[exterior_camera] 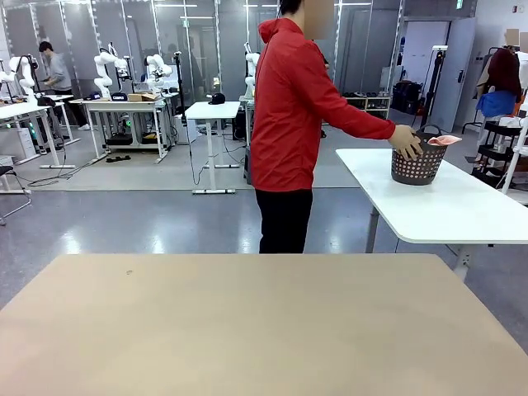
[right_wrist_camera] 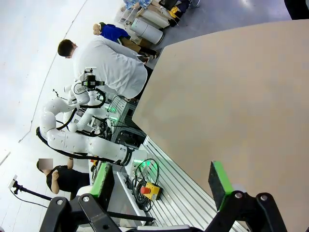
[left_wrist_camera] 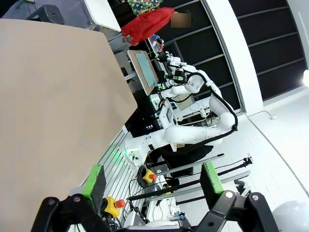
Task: Fold the towel.
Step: Grab the top end of the 100 cm Hotel Towel extended by the human.
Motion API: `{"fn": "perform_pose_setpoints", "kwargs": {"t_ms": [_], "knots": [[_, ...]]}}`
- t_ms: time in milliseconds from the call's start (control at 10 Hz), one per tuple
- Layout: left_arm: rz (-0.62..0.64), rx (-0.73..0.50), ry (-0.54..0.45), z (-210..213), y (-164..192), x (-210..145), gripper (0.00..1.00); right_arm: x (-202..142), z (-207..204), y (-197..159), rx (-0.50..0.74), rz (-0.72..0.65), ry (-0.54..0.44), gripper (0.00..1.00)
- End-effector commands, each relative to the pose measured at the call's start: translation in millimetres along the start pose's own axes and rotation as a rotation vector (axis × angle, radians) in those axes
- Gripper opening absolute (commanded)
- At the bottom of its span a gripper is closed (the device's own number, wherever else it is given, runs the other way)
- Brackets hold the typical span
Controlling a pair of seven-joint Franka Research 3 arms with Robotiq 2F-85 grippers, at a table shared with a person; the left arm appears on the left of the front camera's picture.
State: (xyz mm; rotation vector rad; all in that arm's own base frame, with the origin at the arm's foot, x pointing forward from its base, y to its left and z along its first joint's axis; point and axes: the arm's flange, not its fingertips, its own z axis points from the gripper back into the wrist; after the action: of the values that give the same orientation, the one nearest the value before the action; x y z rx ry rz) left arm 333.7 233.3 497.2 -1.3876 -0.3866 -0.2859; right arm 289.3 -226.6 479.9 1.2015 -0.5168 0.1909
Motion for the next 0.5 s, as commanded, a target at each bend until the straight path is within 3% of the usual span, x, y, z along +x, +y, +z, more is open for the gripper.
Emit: {"fn": "perform_pose_setpoints", "kwargs": {"t_ms": [0,400], "knots": [[-0.007,0.0,0.019,0.8,-3.2,-3.7,1.0,1.2,0.7,0.3,0.009,0.023,-0.009,1.0],[-0.007,0.0,0.019,0.8,-3.2,-3.7,1.0,1.2,0.7,0.3,0.009,0.023,-0.009,1.0]]}}
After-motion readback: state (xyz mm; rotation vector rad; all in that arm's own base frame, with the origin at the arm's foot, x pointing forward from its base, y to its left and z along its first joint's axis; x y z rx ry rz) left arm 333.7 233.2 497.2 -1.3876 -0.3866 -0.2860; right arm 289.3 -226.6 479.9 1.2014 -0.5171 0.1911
